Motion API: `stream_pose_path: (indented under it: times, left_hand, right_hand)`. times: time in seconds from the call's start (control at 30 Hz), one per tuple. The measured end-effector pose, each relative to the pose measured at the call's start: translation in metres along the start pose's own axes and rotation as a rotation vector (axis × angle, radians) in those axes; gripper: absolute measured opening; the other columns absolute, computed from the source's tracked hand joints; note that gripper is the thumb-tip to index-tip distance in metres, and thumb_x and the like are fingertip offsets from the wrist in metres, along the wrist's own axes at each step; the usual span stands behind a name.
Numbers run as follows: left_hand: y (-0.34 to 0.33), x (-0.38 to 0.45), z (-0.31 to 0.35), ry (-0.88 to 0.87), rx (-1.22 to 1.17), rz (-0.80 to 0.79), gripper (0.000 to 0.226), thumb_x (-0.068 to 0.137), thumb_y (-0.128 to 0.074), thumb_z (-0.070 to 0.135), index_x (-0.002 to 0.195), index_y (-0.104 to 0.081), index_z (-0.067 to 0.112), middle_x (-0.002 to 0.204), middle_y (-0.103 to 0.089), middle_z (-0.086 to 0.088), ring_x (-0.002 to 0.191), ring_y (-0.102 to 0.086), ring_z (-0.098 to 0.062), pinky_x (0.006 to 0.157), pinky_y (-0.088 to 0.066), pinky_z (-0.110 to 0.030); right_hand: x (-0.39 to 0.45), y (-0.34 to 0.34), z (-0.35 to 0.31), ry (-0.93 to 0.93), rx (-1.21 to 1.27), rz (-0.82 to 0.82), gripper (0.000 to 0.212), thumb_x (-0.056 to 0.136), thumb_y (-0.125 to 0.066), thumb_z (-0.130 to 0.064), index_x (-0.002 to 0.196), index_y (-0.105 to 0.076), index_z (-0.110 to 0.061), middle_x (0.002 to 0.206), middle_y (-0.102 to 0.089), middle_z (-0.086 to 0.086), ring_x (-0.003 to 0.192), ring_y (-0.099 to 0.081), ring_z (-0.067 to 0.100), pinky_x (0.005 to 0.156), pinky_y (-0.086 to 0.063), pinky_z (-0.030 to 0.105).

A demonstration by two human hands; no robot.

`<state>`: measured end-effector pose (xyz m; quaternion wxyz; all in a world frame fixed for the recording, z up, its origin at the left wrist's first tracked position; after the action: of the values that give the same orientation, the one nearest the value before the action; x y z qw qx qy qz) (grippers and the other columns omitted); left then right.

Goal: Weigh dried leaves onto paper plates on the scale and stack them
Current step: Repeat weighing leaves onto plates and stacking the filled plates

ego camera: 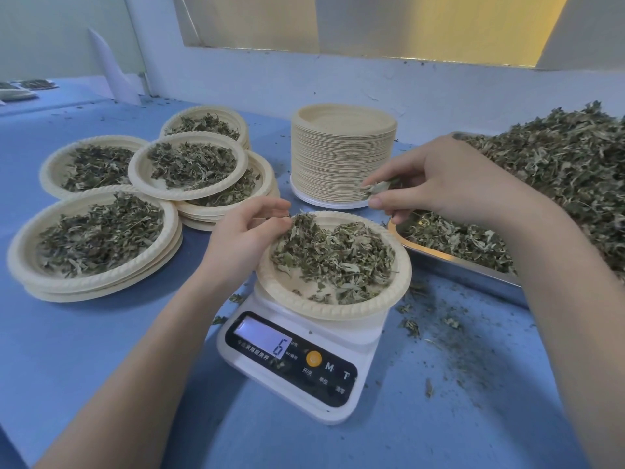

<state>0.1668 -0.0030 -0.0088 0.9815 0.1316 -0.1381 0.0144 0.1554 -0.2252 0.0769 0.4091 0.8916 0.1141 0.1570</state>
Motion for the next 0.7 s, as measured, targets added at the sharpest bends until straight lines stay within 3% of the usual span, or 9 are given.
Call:
stream_pose_path:
  times: [0.2, 0.33, 0.47, 0.63, 0.7]
  left_hand:
    - [0.0, 0.0003, 0.0, 0.005, -0.007, 0.008, 0.023, 0.087, -0.061, 0.013, 0.107, -0.067, 0.022, 0.093, -0.066, 0.014, 0.094, -0.061, -0.003, 0.082, -0.043, -0.017]
    - [0.0001, 0.0003, 0.0002, 0.001, -0.011, -0.001, 0.022, 0.085, -0.064, 0.016, 0.106, -0.067, 0.022, 0.093, -0.067, 0.013, 0.095, -0.062, -0.005, 0.084, -0.044, -0.019]
    - [-0.0006, -0.0005, 0.0014, 0.006, -0.022, -0.008, 0.037, 0.068, -0.06, 0.032, 0.104, -0.068, 0.024, 0.09, -0.066, 0.016, 0.093, -0.062, -0.002, 0.083, -0.045, -0.018]
    - [-0.0002, -0.0007, 0.002, 0.014, -0.028, -0.011, 0.039, 0.068, -0.059, 0.033, 0.105, -0.067, 0.025, 0.096, -0.067, 0.012, 0.097, -0.062, -0.006, 0.089, -0.046, -0.023]
    - [0.0002, -0.0006, 0.0017, 0.013, -0.02, -0.013, 0.035, 0.071, -0.062, 0.031, 0.106, -0.067, 0.024, 0.096, -0.067, 0.012, 0.098, -0.062, -0.006, 0.088, -0.046, -0.023]
  right_hand:
    - [0.0004, -0.0024, -0.002, 0.019, -0.015, -0.011, 0.016, 0.078, -0.074, -0.027, 0.091, -0.068, -0.034, 0.055, -0.066, -0.016, 0.055, -0.066, -0.001, 0.051, -0.037, 0.001]
    - [-0.0001, -0.0024, -0.0016, 0.008, -0.034, -0.012, 0.017, 0.078, -0.074, -0.027, 0.094, -0.07, -0.032, 0.06, -0.069, -0.014, 0.057, -0.067, 0.001, 0.052, -0.038, 0.001]
    - [-0.0008, -0.0035, -0.0021, 0.007, -0.04, -0.024, 0.019, 0.079, -0.074, -0.026, 0.096, -0.071, -0.031, 0.062, -0.069, -0.014, 0.058, -0.068, 0.002, 0.053, -0.038, 0.0]
    - [-0.0016, -0.003, -0.0028, 0.01, -0.035, -0.032, 0.018, 0.079, -0.074, -0.026, 0.096, -0.07, -0.032, 0.065, -0.07, -0.013, 0.059, -0.068, 0.003, 0.06, -0.046, 0.004]
    - [-0.0016, -0.0028, -0.0025, 0.013, -0.039, -0.033, 0.017, 0.079, -0.074, -0.026, 0.095, -0.07, -0.033, 0.065, -0.07, -0.012, 0.059, -0.068, 0.002, 0.055, -0.044, 0.003]
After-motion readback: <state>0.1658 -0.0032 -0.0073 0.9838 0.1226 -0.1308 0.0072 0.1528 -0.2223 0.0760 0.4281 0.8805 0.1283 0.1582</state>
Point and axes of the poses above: each hand's wrist, its own x-axis towards the middle knuckle, its own y-axis out of the back of the hand, z = x × y, the point moved 3 cm from there along x, towards the middle knuckle
